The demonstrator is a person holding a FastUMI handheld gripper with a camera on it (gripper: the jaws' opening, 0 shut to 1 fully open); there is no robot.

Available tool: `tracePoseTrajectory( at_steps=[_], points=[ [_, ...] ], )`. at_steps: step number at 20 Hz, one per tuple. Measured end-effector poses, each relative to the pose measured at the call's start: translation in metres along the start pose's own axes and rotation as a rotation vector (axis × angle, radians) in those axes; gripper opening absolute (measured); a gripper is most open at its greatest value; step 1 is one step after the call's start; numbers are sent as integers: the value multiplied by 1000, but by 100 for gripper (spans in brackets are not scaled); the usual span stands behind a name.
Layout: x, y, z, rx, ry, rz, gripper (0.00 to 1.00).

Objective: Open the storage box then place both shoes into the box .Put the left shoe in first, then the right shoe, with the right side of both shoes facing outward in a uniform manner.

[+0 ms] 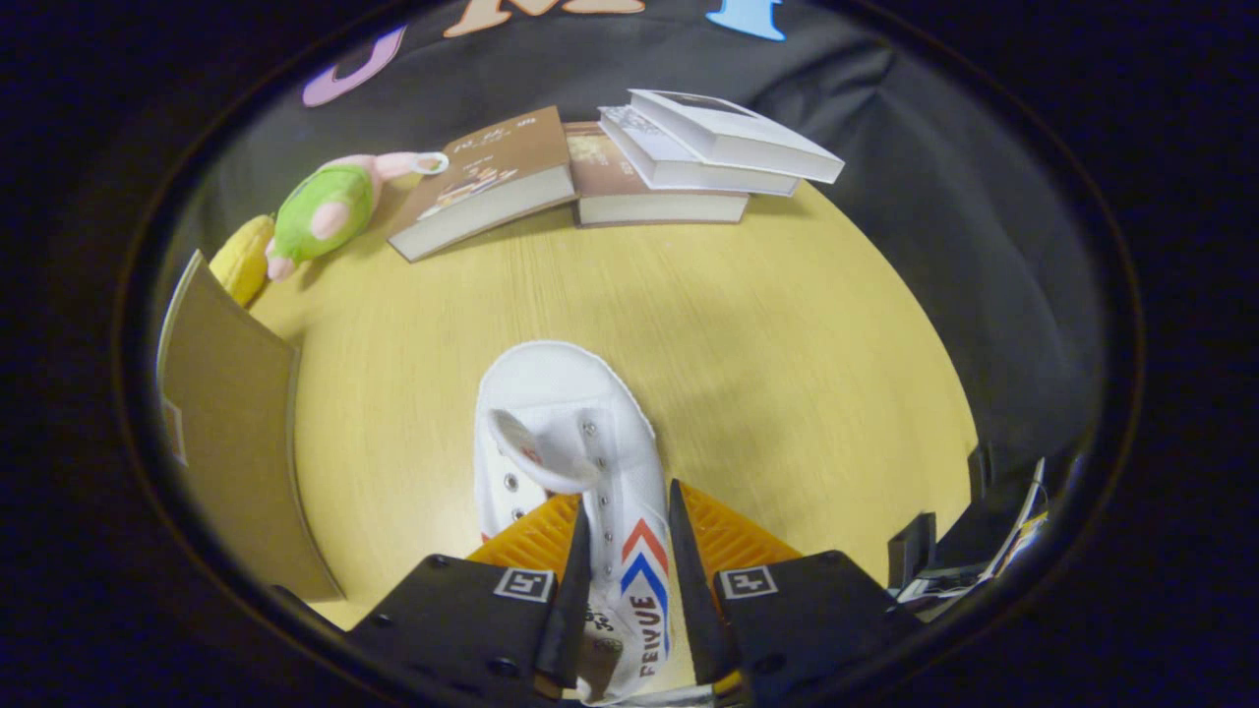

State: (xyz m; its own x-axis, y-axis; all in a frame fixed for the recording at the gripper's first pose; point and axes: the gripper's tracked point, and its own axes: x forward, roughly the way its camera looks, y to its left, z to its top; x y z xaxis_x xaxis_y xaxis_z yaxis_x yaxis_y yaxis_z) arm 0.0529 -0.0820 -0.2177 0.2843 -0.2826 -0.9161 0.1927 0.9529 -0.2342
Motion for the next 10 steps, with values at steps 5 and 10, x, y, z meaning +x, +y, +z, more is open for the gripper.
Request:
tracePoseTrajectory(
  at_steps=[5, 10],
  points=[
    [-3, 0, -1, 27, -26, -29, 42],
    [0, -1, 3, 81, -92, -32, 32]
  ],
)
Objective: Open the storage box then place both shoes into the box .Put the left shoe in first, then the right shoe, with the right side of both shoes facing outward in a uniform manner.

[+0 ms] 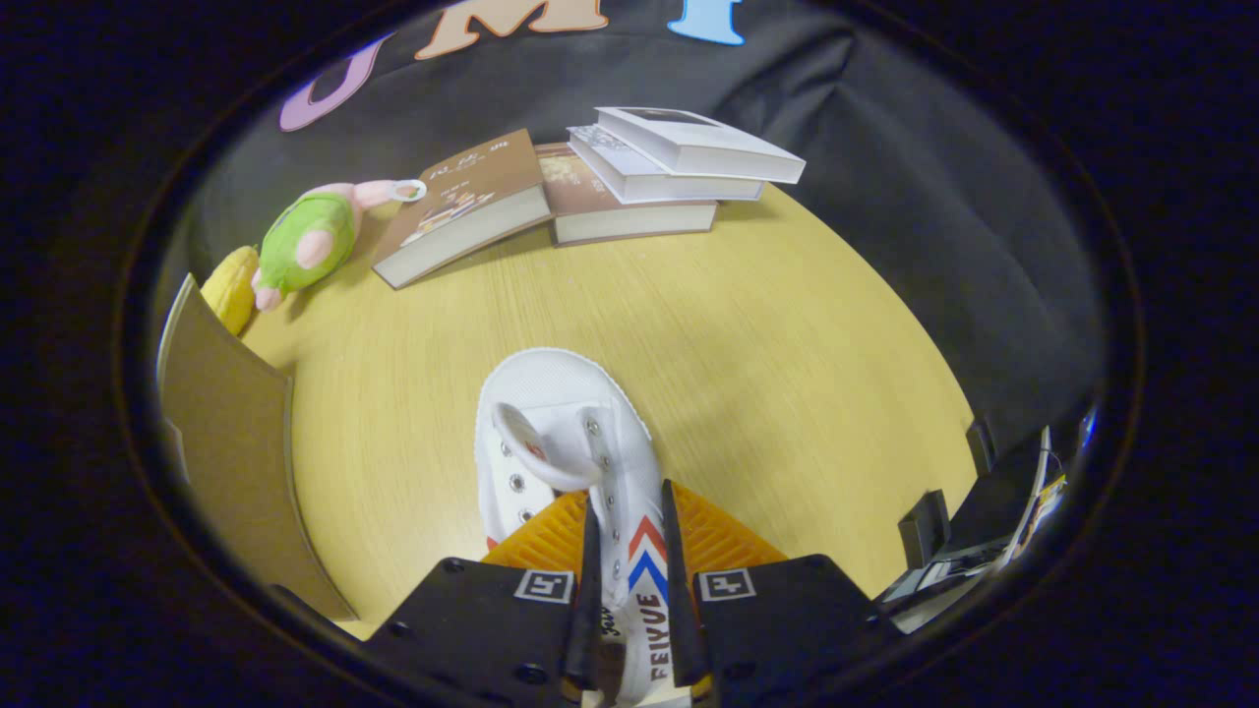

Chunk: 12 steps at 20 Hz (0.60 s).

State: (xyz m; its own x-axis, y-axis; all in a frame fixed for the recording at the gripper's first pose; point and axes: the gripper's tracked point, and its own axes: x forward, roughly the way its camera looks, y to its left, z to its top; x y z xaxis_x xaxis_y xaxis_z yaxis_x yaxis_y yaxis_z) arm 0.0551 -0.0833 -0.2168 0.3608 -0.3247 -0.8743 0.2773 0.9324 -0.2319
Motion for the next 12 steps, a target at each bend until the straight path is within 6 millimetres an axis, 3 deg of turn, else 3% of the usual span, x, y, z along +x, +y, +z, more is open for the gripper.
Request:
tracePoseTrajectory(
  at_steps=[2, 7, 8, 12],
  points=[
    [-2, -1, -1, 2, -12, -16, 24],
    [-4, -1, -1, -34, -41, -63, 23],
    [-4, -1, 2, -26, -41, -65, 15],
    [-8, -3, 4, -16, -57, -78, 15]
  ],
)
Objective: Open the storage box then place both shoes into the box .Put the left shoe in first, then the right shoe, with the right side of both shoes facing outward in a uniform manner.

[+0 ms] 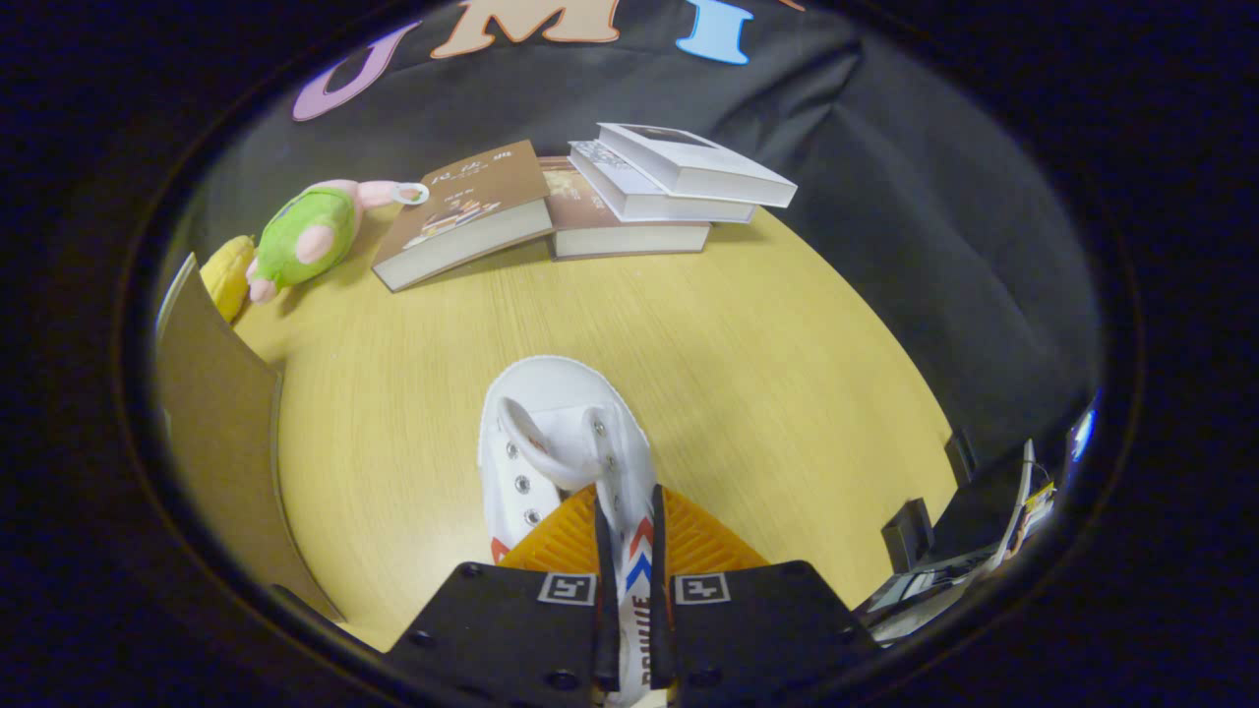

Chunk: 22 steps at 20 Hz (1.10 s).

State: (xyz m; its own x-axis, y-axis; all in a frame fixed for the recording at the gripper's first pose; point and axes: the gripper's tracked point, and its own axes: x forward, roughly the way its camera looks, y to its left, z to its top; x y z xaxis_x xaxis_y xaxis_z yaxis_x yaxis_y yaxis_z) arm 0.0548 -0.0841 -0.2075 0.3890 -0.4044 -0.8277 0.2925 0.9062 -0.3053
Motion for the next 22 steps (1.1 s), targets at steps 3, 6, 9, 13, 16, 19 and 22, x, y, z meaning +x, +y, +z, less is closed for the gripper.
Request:
tracePoseTrajectory(
  at_steps=[3, 6, 9, 13, 16, 19, 22],
  points=[
    [-9, -3, 5, 29, -11, -10, 15],
    [-28, -10, 27, 31, -66, -27, 15],
    [-56, -17, 54, -11, -126, -73, 15],
    [-108, -10, 93, -79, -220, -98, 15],
    [-157, 14, 122, -108, -308, -80, 14],
    [-215, 45, 154, -149, -425, -59, 14],
    [-276, 97, 179, -192, -543, 10, 14]
  ],
)
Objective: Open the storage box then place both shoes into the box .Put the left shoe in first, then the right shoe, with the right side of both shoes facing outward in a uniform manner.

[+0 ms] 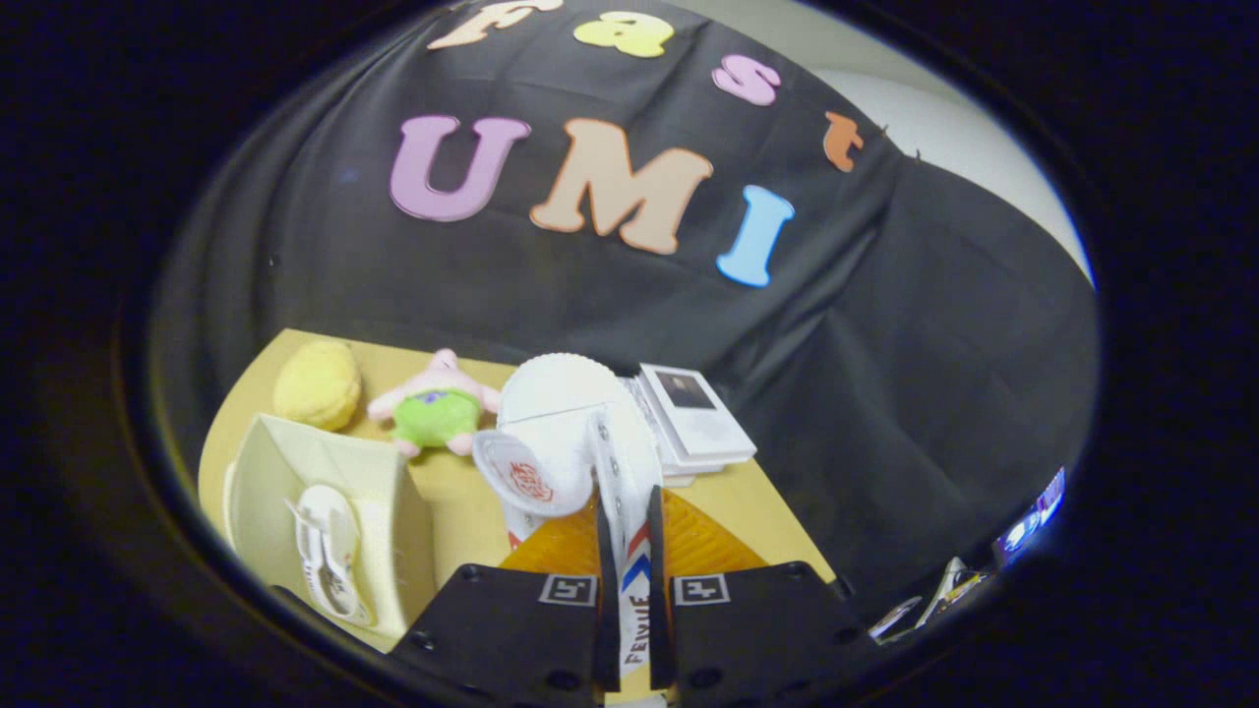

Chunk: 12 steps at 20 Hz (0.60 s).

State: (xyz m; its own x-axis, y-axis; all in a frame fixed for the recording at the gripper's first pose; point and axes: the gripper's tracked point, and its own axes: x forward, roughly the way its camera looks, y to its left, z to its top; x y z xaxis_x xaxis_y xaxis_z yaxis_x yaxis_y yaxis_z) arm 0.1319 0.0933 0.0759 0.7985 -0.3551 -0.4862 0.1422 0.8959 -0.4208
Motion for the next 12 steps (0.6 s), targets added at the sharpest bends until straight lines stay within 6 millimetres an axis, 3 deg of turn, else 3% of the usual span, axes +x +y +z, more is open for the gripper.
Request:
tracePoseTrajectory(
  at_steps=[5, 9, 12],
  points=[
    [-39, 94, 33, 8, -110, 160, 14],
    [-44, 163, 17, 45, -70, 283, 14],
    [-28, 177, -12, 7, 3, 268, 14]
  ],
)
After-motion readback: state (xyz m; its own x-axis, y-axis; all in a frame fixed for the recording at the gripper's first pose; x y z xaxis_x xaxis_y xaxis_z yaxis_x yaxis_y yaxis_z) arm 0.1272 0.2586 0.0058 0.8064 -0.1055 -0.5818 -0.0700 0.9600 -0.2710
